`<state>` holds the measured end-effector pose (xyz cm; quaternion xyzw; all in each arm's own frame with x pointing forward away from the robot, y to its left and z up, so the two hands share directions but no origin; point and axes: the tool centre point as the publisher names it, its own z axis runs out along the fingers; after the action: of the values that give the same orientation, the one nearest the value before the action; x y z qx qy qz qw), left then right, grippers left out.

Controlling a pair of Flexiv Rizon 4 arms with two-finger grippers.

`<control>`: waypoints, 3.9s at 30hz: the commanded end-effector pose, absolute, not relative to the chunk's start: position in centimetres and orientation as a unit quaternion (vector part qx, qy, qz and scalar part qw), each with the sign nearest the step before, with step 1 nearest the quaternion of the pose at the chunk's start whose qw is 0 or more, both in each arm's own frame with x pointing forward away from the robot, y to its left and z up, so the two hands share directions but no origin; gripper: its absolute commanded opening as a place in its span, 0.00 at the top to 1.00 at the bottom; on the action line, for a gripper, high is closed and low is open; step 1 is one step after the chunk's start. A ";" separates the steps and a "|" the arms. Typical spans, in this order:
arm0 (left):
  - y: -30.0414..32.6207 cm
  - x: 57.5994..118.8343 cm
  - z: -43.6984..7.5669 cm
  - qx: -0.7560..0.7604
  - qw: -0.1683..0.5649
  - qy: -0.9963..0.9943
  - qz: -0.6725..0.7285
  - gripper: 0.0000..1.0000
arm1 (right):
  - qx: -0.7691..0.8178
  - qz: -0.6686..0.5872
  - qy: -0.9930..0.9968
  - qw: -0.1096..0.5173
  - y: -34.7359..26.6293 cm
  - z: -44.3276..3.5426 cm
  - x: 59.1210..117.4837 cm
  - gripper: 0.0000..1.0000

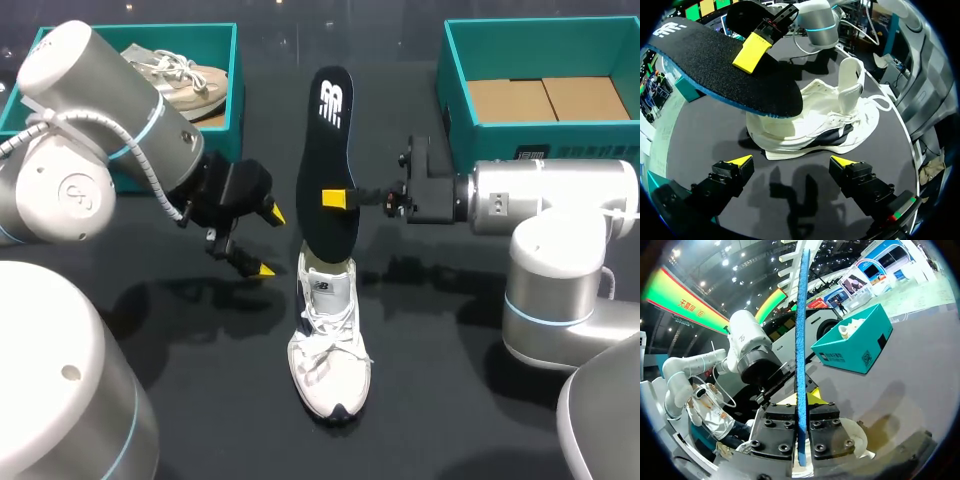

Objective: Take the shoe out of the shoebox, open the shoe tongue, remove and reinsert the insole, then place the shoe into the shoebox

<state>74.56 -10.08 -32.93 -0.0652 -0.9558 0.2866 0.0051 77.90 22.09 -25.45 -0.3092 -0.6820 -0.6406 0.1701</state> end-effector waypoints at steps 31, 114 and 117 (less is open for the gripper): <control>-11.7 74.1 -36.1 -0.045 0.019 -0.958 0.283 0.00 | -0.255 -0.688 -0.660 0.162 22.2 -28.2 78.8 1.00; -12.6 73.8 -36.2 -0.029 -0.023 -0.970 0.242 0.00 | -0.301 -0.682 -0.644 0.169 22.2 -31.4 75.1 1.00; -12.6 73.8 -36.2 -0.029 -0.023 -0.970 0.242 0.00 | -0.303 -0.678 -0.646 0.176 22.3 -32.0 74.7 1.00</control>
<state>73.87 -12.61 -36.16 -0.0293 -0.9694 0.2426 -0.0218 74.82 22.23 -31.42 -0.3072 -0.6431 -0.6808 0.1687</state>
